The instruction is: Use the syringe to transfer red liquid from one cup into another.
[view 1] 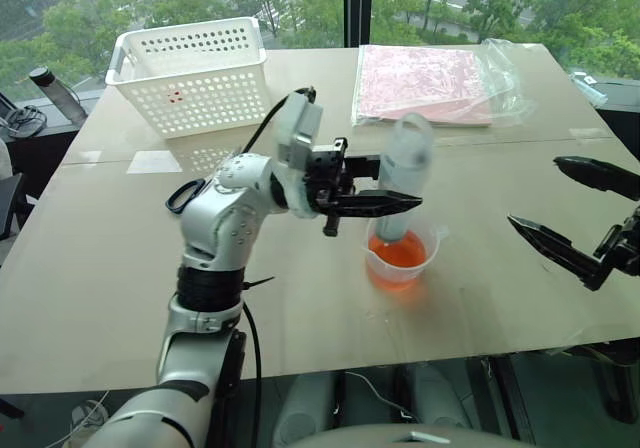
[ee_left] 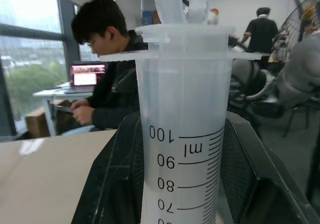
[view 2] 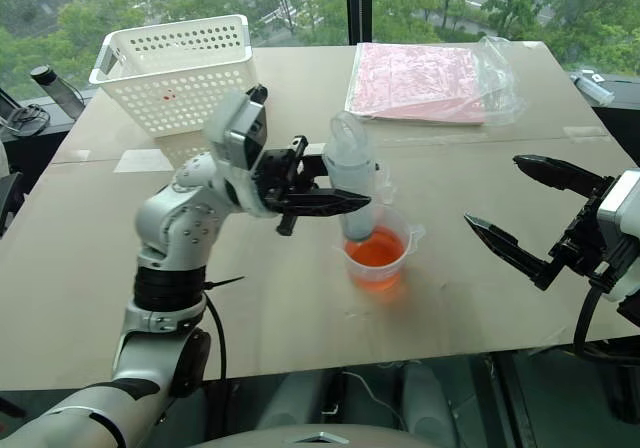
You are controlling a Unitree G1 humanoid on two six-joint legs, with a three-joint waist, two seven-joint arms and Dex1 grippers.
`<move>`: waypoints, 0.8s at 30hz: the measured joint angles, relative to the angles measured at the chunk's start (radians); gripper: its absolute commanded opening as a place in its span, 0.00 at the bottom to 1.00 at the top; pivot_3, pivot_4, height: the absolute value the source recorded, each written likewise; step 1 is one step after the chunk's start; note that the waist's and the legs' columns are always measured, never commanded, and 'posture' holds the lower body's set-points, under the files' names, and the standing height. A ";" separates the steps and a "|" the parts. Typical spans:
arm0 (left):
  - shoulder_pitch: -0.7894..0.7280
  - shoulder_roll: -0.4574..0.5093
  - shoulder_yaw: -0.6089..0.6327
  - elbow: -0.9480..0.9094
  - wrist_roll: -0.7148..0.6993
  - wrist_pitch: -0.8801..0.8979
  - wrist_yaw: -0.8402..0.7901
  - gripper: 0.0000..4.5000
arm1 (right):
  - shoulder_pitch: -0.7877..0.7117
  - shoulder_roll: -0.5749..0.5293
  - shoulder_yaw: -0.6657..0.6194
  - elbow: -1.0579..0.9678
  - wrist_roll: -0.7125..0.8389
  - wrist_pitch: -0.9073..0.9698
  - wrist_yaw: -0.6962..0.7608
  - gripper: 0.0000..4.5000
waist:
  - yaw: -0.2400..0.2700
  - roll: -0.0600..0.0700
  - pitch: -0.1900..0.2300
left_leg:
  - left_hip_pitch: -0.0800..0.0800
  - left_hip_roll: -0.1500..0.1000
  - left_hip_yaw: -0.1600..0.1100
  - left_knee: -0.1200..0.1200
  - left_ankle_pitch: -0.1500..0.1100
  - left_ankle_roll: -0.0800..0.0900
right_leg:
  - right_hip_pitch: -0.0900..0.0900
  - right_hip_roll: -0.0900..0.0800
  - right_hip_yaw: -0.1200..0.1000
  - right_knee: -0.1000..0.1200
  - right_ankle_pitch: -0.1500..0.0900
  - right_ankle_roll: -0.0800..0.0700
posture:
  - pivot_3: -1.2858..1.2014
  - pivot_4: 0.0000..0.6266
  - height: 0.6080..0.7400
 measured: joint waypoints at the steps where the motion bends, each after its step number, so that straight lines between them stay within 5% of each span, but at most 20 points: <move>1: 0.000 -0.004 -0.018 0.030 0.022 -0.050 -0.010 0.32 | 0.010 0.000 -0.011 -0.009 0.011 0.006 -0.009 1.00 | -0.001 0.000 0.000 | 0.000 0.000 0.000 0.000 0.000 0.000 | 0.000 0.000 0.000 0.000 0.000 0.000 | 0.52 0.24 1.00; 15: 0.107 0.011 -0.120 0.143 0.096 -0.184 -0.056 0.32 | 0.056 -0.061 -0.047 -0.066 0.157 0.092 -0.149 1.00 | -0.003 0.000 0.000 | -0.001 0.000 -0.001 0.004 -0.004 0.007 | 0.001 0.000 -0.001 0.000 0.000 0.000 | 0.52 0.24 1.00; 24: 0.111 0.000 -0.178 0.156 0.168 -0.257 -0.028 0.32 | -0.122 -0.203 0.120 -0.066 0.388 0.099 -0.289 0.94 | -0.005 0.000 0.000 | 0.000 0.001 -0.002 0.004 -0.004 0.007 | 0.003 0.000 -0.002 -0.001 0.000 0.000 | 0.52 0.24 1.00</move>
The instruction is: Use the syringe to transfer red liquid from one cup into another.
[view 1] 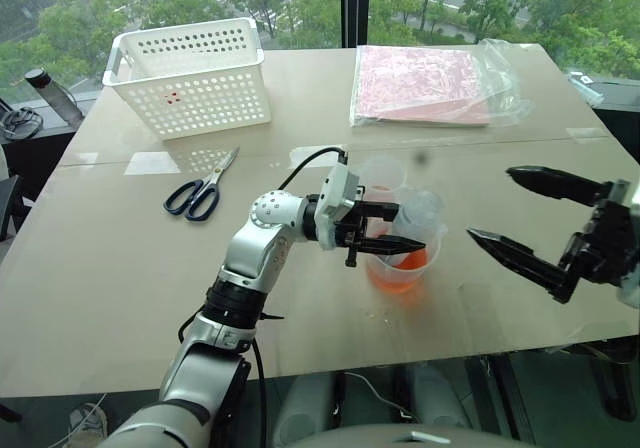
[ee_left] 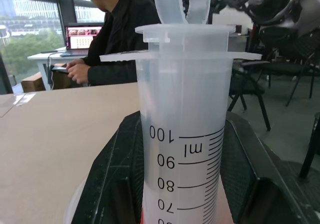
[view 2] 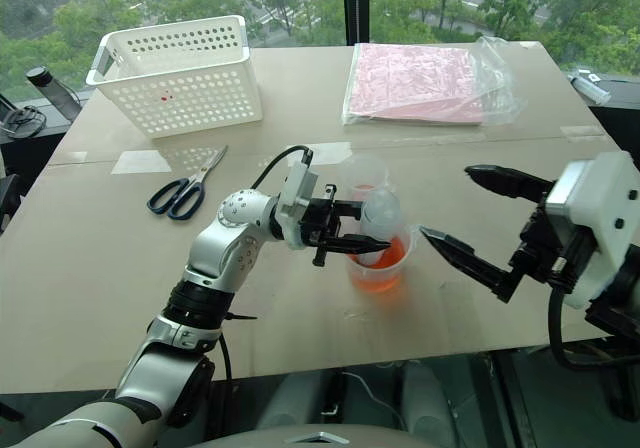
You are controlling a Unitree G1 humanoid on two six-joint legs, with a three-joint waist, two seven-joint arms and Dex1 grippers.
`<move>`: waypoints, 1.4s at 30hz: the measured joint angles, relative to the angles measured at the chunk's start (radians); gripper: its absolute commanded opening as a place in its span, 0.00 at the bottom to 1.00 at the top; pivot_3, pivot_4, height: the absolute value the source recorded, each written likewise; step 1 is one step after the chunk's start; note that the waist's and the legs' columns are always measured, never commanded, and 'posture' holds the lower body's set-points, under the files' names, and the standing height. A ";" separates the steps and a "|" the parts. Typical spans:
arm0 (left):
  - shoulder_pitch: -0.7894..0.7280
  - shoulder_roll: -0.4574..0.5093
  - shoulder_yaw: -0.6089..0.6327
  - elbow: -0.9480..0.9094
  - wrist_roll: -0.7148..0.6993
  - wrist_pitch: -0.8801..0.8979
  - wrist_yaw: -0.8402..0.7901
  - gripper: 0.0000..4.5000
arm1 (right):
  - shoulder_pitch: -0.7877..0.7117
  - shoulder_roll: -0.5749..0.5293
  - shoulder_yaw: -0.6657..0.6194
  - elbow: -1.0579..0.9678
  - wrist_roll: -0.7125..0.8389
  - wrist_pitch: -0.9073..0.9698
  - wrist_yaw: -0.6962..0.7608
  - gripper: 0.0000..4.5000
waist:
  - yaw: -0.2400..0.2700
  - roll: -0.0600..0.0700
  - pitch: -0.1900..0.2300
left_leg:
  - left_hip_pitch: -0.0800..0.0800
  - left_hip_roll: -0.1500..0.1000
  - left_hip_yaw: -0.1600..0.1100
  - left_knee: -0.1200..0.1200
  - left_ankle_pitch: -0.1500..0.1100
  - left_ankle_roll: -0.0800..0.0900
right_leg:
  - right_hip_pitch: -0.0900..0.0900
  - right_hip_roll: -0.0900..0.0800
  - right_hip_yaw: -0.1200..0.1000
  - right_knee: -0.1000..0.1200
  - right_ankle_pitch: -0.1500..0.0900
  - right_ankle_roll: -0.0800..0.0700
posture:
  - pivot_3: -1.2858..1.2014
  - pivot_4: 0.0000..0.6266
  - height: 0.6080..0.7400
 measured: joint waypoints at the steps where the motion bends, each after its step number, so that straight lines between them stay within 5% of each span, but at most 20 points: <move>1: 0.001 0.001 0.000 0.001 0.003 -0.004 0.004 0.32 | -0.020 -0.007 0.020 0.004 0.024 0.000 -0.010 0.85 | 0.001 0.000 0.000 | 0.000 0.000 0.000 0.000 0.000 0.000 | 0.000 0.000 0.000 0.000 0.000 0.000 | 0.52 0.24 1.00; 4: 0.004 -0.001 -0.001 0.002 0.007 -0.016 0.013 0.32 | -0.105 -0.044 0.095 0.013 0.099 -0.004 -0.063 0.61 | 0.000 0.000 0.000 | 0.000 0.000 0.000 0.000 0.000 0.000 | 0.000 0.000 0.000 -0.001 0.000 0.000 | 0.52 0.24 1.00; 19: 0.021 0.001 -0.004 -0.011 0.011 -0.013 0.052 0.32 | -0.295 -0.068 0.389 0.006 0.056 0.028 -0.293 0.61 | 0.000 0.000 0.000 | -0.001 0.000 -0.001 0.000 0.001 -0.001 | 0.000 -0.001 -0.001 -0.001 0.000 0.000 | 0.52 0.24 1.00; 32: 0.031 0.006 -0.005 -0.023 0.009 0.017 0.061 0.32 | -0.294 -0.094 0.371 0.011 0.044 0.079 -0.310 0.61 | 0.000 0.000 0.000 | -0.001 0.000 -0.001 0.000 0.000 0.000 | 0.000 -0.001 -0.001 -0.002 0.000 0.000 | 0.52 0.24 1.00; 35: 0.031 0.006 -0.004 -0.023 0.007 0.024 0.062 0.32 | -0.295 -0.093 0.371 0.014 0.065 0.080 -0.313 0.44 | 0.000 0.000 0.000 | -0.001 0.000 -0.001 0.000 0.000 0.000 | 0.000 -0.001 -0.001 -0.002 0.000 0.000 | 0.52 0.24 1.00; 38: 0.032 0.006 -0.001 -0.023 0.004 0.034 0.075 0.32 | -0.295 -0.091 0.376 0.002 0.083 0.080 -0.315 0.13 | 0.000 0.000 0.000 | -0.001 0.000 -0.001 0.000 0.000 0.000 | 0.000 -0.001 -0.001 -0.002 0.000 0.000 | 0.52 0.24 1.00; 42: 0.046 0.014 -0.004 -0.050 -0.004 0.040 0.068 0.32 | -0.316 -0.087 0.376 0.033 0.093 0.078 -0.359 0.13 | 0.000 0.000 0.000 | -0.001 0.000 0.000 0.000 0.000 0.000 | 0.000 -0.001 0.000 -0.002 0.000 0.000 | 0.52 0.24 1.00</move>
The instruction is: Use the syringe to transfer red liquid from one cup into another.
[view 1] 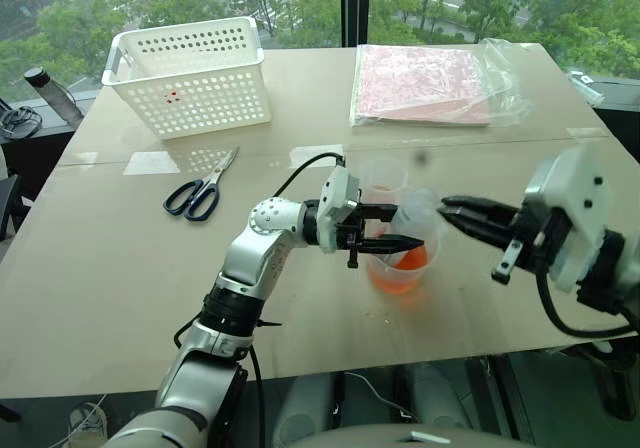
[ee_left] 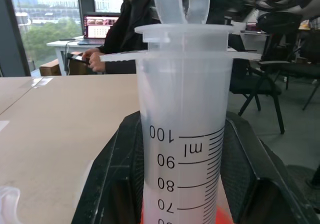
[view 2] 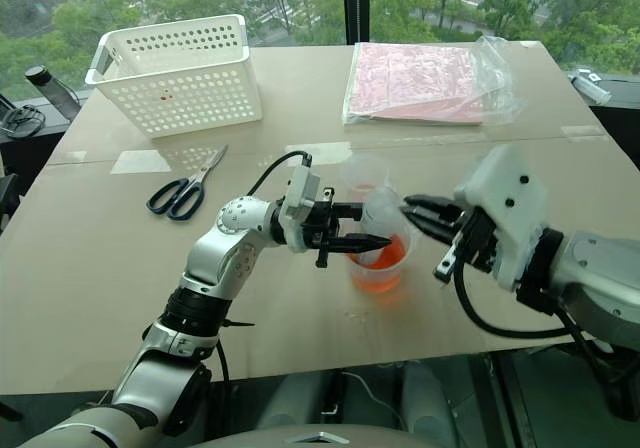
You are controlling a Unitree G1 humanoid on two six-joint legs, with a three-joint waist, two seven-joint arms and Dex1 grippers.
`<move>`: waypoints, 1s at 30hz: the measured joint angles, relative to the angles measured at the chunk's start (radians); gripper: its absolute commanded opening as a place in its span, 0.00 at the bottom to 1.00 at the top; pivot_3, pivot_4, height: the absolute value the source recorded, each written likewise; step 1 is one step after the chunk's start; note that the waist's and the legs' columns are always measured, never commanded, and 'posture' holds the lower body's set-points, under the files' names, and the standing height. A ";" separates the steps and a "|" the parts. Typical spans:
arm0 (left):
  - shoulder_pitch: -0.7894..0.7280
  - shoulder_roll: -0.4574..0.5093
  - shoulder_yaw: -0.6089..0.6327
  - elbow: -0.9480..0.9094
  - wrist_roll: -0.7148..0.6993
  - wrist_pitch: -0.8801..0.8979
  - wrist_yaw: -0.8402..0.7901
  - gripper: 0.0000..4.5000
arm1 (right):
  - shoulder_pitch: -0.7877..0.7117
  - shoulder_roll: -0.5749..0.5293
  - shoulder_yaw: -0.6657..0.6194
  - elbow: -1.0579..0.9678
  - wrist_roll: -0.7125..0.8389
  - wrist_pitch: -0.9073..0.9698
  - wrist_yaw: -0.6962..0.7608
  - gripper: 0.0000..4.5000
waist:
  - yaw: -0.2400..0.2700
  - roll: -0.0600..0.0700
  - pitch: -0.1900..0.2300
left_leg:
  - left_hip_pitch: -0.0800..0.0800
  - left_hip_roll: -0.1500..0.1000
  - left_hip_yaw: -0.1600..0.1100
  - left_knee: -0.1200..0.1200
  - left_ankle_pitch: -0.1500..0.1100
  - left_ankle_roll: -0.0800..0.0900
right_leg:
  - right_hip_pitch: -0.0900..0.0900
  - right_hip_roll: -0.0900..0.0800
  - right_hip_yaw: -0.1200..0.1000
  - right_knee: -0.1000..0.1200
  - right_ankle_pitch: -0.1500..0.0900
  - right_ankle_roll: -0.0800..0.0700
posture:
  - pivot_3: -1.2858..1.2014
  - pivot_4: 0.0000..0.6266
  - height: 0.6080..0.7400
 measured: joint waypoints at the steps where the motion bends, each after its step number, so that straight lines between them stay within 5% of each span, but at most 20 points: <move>1: 0.000 0.000 0.000 -0.006 -0.003 0.002 0.000 0.32 | -0.005 0.000 -0.003 0.005 0.028 -0.006 -0.001 0.13 | 0.000 0.000 0.000 | 0.000 0.000 0.000 0.000 0.000 0.000 | 0.000 0.000 0.000 0.000 0.000 0.000 | 0.52 0.24 1.00; 11: 0.000 0.000 0.000 -0.014 -0.014 0.027 0.009 0.32 | -0.030 -0.012 0.002 -0.009 0.143 -0.038 -0.038 0.13 | 0.000 0.000 0.000 | 0.000 0.000 0.000 0.000 0.000 0.000 | 0.000 0.000 0.000 -0.001 0.000 0.000 | 0.52 0.24 1.00; 14: -0.001 -0.001 -0.001 -0.014 -0.013 0.042 0.019 0.32 | -0.024 -0.044 -0.016 -0.002 0.148 -0.034 -0.025 0.28 | 0.000 0.000 0.000 | -0.001 0.000 0.000 0.000 0.000 0.000 | 0.000 0.000 -0.001 -0.001 0.000 0.000 | 0.52 0.24 1.00; 17: -0.002 0.000 0.000 -0.014 -0.014 0.043 0.025 0.32 | 0.004 -0.071 -0.073 0.009 0.161 -0.023 0.004 0.58 | 0.001 0.000 0.000 | -0.001 0.000 0.000 0.000 -0.001 0.001 | 0.000 0.000 0.000 -0.001 0.000 0.000 | 0.52 0.24 1.00; 30: -0.009 -0.008 0.001 -0.014 -0.016 0.060 0.042 0.32 | 0.087 0.008 -0.073 0.028 0.232 -0.045 0.145 0.58 | 0.001 0.001 0.001 | -0.001 0.000 0.000 0.000 -0.001 0.002 | 0.000 0.000 -0.001 -0.001 0.000 0.000 | 0.52 0.24 1.00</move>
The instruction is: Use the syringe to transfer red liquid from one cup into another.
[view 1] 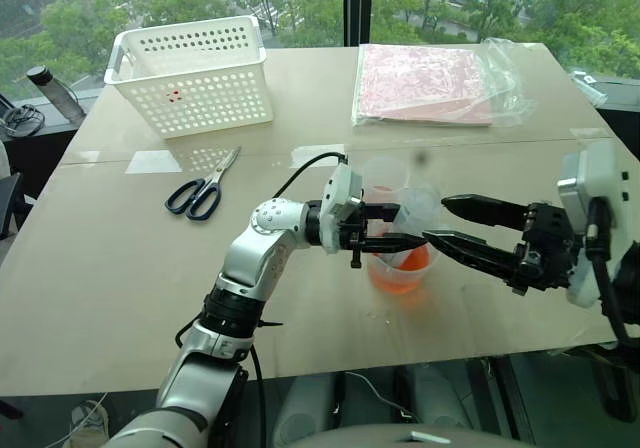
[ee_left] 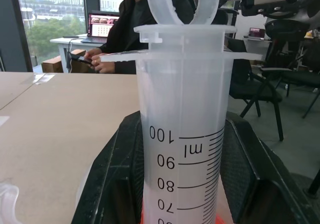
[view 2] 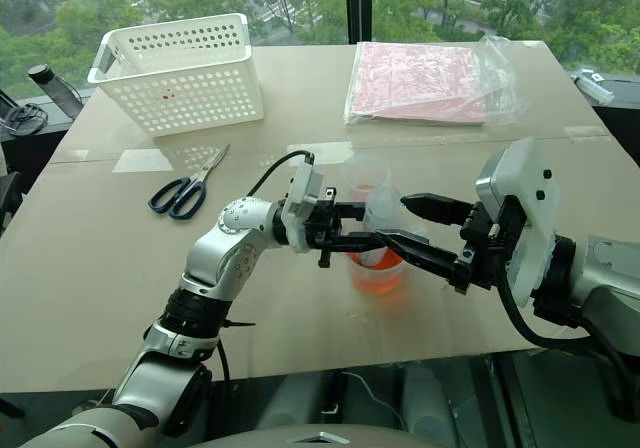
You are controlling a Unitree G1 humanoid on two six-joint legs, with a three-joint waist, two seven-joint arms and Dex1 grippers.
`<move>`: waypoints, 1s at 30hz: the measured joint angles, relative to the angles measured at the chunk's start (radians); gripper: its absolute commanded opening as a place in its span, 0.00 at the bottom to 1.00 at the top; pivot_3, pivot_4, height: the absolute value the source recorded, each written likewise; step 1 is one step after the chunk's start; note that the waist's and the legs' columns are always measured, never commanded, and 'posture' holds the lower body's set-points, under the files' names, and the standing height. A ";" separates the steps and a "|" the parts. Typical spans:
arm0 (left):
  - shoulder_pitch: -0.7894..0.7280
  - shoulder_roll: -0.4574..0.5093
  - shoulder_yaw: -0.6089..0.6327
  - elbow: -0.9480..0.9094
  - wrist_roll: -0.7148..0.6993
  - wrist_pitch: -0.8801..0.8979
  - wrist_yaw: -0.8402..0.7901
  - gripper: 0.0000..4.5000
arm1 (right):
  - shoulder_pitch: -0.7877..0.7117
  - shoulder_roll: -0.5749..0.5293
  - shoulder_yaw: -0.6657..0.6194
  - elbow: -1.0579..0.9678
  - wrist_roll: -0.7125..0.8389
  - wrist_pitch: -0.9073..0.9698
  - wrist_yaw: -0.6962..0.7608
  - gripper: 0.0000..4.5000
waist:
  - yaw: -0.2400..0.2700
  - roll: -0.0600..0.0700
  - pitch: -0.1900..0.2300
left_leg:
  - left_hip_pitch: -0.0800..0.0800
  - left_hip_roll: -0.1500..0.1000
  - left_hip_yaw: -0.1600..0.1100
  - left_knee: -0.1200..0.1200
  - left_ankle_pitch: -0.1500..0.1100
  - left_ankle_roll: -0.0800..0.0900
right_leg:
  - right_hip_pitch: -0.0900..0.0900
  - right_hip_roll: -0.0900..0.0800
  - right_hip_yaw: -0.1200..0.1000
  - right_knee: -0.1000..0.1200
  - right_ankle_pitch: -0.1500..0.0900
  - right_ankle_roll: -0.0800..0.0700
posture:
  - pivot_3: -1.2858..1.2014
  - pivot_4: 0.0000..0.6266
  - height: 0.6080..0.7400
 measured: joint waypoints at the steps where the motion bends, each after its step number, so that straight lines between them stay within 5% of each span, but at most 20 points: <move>1: 0.000 0.000 0.000 0.000 0.000 0.000 -0.001 0.32 | 0.000 0.001 0.001 0.002 -0.004 0.000 0.006 0.58 | 0.000 0.000 0.000 | 0.000 0.000 0.000 0.000 0.000 0.000 | 0.000 0.000 0.000 0.000 0.000 0.000 | 0.52 0.24 1.00; 13: -0.004 0.009 0.001 0.000 -0.019 0.003 -0.041 0.32 | -0.080 0.049 0.063 0.082 -0.150 0.011 0.259 0.58 | 0.000 0.000 0.000 | 0.000 0.000 0.000 0.000 0.000 0.001 | 0.000 0.000 0.000 -0.001 0.000 0.000 | 0.52 0.24 1.00; 22: -0.004 0.027 0.001 -0.013 -0.026 0.013 -0.044 0.32 | -0.122 0.127 0.154 0.105 -0.229 0.026 0.306 0.58 | 0.000 0.000 0.000 | 0.000 0.000 0.000 0.000 0.000 0.000 | 0.000 0.000 0.000 -0.001 0.000 0.000 | 0.52 0.24 1.00; 25: -0.004 0.031 0.001 -0.013 -0.027 0.018 -0.052 0.32 | -0.131 0.169 0.173 0.118 -0.264 0.026 0.307 0.40 | 0.001 0.000 0.000 | 0.000 0.000 0.000 0.000 0.000 0.000 | 0.000 0.000 0.000 -0.001 0.000 0.000 | 0.52 0.24 1.00; 28: -0.004 0.034 0.001 -0.017 -0.030 0.022 -0.057 0.32 | -0.133 0.197 0.176 0.136 -0.295 0.026 0.304 0.07 | 0.000 0.000 0.000 | 0.000 0.000 0.000 0.000 0.000 -0.001 | 0.000 0.000 0.000 -0.001 0.000 0.000 | 0.52 0.24 1.00; 30: -0.004 0.038 -0.001 -0.018 -0.031 0.028 -0.060 0.32 | -0.136 0.209 0.177 0.133 -0.306 0.026 0.307 0.02 | 0.000 0.000 0.000 | 0.000 0.000 -0.001 0.000 0.000 -0.001 | 0.000 0.000 0.000 -0.001 0.000 0.000 | 0.52 0.24 1.00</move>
